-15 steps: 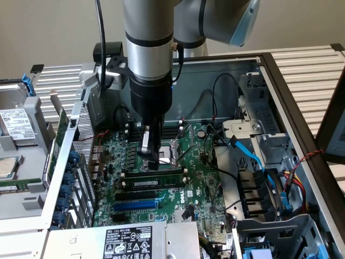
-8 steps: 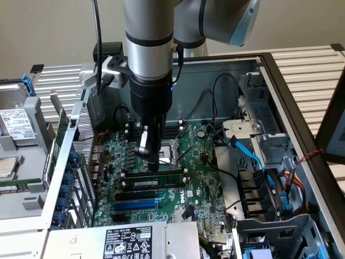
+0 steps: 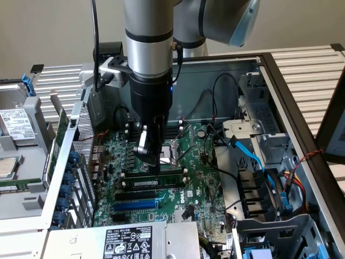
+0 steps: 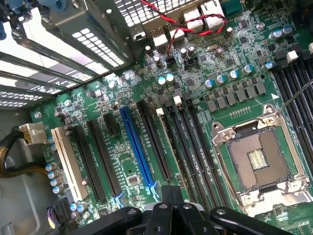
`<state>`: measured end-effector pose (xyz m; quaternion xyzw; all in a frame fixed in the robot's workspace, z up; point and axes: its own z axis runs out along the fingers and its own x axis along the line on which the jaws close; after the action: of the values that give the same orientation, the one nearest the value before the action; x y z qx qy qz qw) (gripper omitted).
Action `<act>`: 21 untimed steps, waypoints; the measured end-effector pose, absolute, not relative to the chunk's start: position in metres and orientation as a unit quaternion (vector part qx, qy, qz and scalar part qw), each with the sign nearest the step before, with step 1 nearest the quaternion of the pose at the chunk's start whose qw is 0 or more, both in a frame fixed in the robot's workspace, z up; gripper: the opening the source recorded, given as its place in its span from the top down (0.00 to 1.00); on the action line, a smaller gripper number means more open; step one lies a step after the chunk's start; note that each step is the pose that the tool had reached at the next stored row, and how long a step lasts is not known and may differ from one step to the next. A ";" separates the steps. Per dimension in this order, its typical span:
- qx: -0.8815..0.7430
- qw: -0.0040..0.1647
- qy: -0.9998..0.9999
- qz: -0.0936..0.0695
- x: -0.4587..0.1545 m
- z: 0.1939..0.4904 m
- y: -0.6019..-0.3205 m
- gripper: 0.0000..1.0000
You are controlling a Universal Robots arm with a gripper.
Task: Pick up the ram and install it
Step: 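Press down the ram until it locks into place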
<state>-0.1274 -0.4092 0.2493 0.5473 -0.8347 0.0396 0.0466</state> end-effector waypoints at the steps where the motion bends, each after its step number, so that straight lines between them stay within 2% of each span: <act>1: 0.545 0.044 -0.837 0.042 -0.127 0.249 -0.409 0.90; 10: 0.511 0.027 -0.857 0.052 -0.127 0.250 -0.409 0.90; 21: 0.454 0.023 -0.889 0.054 -0.127 0.251 -0.409 0.90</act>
<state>-0.1274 -0.4090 0.2505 0.4541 -0.8890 0.0544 0.0235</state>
